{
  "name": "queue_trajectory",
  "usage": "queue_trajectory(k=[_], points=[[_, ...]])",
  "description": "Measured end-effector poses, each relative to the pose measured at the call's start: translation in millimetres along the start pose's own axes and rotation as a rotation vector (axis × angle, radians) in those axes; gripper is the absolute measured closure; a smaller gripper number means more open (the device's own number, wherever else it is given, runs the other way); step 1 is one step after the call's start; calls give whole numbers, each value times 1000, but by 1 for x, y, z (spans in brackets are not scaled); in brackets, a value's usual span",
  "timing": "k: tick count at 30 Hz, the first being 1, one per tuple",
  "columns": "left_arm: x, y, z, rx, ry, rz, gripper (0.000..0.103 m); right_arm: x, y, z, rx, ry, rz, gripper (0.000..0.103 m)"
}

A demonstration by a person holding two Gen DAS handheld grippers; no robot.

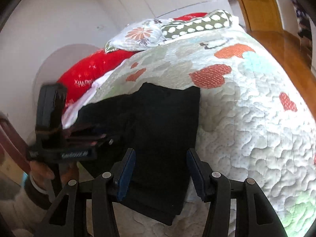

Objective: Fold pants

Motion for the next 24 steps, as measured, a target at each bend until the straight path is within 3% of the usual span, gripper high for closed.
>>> queue_trajectory(k=[2,5,8,10,12,15,19,22,24], points=[[-18,7,-3,10,-13,-45,74,-3,1,6,-4,25,-11,51],[-31,10,0,-49,-52,-75,75,-6,4,17,-16,50,-54,51],[-19,-1,17,-87,-3,-21,73,0,-17,28,-52,91,1,51],[-6,-3,34,-98,82,6,55,12,-36,32,-43,117,67,51],[4,8,48,-85,163,-13,47,15,-37,35,-27,145,66,51],[12,31,58,-92,214,-67,47,7,-30,36,-49,132,83,51],[24,55,70,-220,248,-128,47,-18,-17,38,-31,131,-10,51],[33,65,77,-216,301,-150,47,-31,-31,41,-1,97,-43,54],[38,68,80,-227,319,-151,47,-28,-51,48,49,136,-9,59]])
Point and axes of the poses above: each gripper's, at about its wrist camera, not at the fingertips, and y roughly against the way its jaws point, z to its left, x to its underside, the point moved 6 cm from there along -y, roughly the way its jaws point
